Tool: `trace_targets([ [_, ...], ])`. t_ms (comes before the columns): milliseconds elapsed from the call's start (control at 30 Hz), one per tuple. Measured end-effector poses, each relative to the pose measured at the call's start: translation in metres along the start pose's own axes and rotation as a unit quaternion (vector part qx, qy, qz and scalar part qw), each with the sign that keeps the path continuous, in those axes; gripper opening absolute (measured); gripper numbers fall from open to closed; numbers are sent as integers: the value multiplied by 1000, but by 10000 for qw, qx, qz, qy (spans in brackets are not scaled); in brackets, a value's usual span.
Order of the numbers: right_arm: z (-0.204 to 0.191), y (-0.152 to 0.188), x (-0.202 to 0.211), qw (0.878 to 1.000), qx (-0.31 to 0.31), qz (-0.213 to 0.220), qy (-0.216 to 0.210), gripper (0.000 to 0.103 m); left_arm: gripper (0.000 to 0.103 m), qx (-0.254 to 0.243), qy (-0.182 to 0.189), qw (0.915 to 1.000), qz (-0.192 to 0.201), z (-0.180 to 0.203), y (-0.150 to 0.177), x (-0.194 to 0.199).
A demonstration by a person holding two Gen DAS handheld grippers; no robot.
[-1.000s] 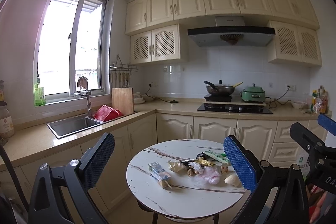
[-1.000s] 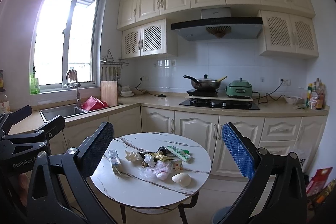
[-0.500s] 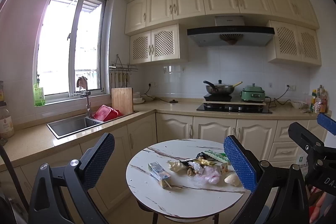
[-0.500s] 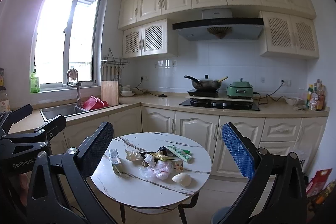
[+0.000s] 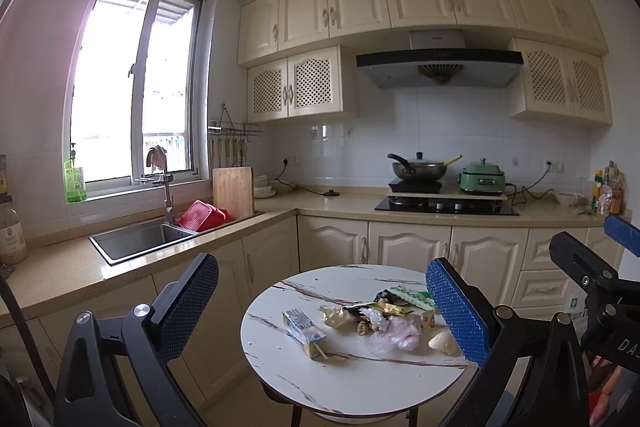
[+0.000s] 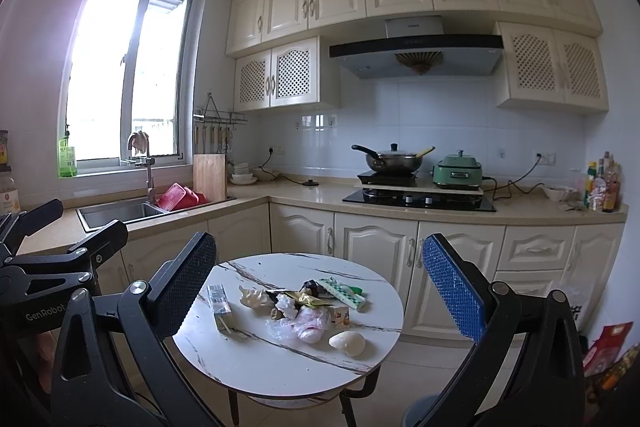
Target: Collect trash
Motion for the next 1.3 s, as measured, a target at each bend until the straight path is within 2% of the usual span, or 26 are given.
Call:
trace_targets([
  [633,2,2,-4,10000,4,16,-97,103,102,-9,-3,10000,-66,0,3,-11],
  [933,0,18,-28,9994,14,-132,-333,103,102,-35,67,9999,-78,-4,10,-34],
  [1133,5,31,-48,9993,42,-211,-301,103,102,65,108,9998,-174,-15,18,-58],
  [1300,13,57,-81,9982,97,-519,-277,103,102,144,-11,9992,-384,-36,30,-87],
])
Point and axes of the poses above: each gripper's, at about its wrist camera, not at the fingertips, and x roughly against the way its jaws point, z to its right, y to its underside, the point moved 8 cm from there along -x, roughly the way its jaws point, and after that the axes turned 6 degrees about y, right-handed, at the moved point
